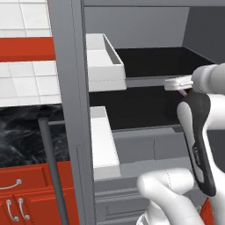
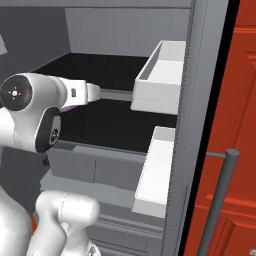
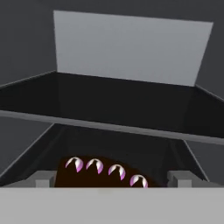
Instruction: Take the cake and donut from the fridge and place them on the empty tray on the dining counter.
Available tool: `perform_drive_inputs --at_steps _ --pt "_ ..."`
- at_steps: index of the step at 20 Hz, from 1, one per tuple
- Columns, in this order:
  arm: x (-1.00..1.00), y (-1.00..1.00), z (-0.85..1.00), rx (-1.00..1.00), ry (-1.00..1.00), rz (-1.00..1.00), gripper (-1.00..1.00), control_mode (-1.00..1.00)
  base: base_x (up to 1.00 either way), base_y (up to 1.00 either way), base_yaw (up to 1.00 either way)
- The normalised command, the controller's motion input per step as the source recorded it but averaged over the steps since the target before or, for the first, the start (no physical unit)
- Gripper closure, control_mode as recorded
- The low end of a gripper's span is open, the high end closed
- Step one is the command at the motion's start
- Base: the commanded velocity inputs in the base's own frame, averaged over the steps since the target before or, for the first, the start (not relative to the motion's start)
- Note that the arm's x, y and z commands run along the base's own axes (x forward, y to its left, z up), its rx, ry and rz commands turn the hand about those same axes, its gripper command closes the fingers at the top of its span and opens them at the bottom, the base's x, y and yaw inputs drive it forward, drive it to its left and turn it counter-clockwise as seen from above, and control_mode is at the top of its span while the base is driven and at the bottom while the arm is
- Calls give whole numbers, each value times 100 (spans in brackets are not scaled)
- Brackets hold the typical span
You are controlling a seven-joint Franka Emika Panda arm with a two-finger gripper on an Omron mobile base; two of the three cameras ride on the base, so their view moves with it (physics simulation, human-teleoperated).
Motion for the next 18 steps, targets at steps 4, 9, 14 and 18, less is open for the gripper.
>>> perform_drive_inputs --at_steps 4,9,14,18 --pt "-100 19 -32 0 2 16 100 -100 0 0 0" --pt "-86 15 -50 -3 0 6 100 -100 0 0 0" --pt "-9 0 -20 0 0 0 100 100 2 0 0" --pt "0 0 0 0 0 0 100 100 -20 0 -1"
